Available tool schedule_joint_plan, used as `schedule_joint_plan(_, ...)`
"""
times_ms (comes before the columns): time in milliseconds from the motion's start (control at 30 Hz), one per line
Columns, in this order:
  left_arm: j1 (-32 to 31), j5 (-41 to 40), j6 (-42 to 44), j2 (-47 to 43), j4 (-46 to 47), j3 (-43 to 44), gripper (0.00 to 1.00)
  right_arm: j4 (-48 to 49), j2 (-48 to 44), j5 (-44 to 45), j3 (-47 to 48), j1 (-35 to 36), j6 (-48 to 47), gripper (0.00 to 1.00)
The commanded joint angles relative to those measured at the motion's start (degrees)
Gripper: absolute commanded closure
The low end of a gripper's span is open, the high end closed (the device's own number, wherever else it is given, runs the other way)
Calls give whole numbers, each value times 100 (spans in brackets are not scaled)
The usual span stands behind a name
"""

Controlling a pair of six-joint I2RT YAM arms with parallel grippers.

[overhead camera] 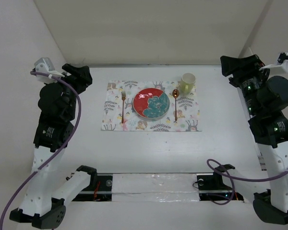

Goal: Set the dinner table for one person

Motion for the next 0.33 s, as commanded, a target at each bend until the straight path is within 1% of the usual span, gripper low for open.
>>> schedule_joint_plan(0, 24, -757, -13, -110, -178, 340, 42, 270, 32, 1184, 166, -31, -424, 31)
schedule_joint_plan(100, 24, -942, 216, -163, -64, 553, 41, 612, -109, 1748, 211, -31, -776, 32)
schedule_joint_plan(133, 24, -952, 260, -180, -37, 562, 41, 675, -118, 1785, 193, -31, -821, 32)
schedule_joint_plan(233, 24, -803, 313, -146, 33, 475, 41, 640, -13, 1628, 149, -31, -840, 32)
schedule_joint_plan(300, 24, -636, 278, -128, 94, 308, 33, 553, 49, 1374, 123, -92, -726, 32)
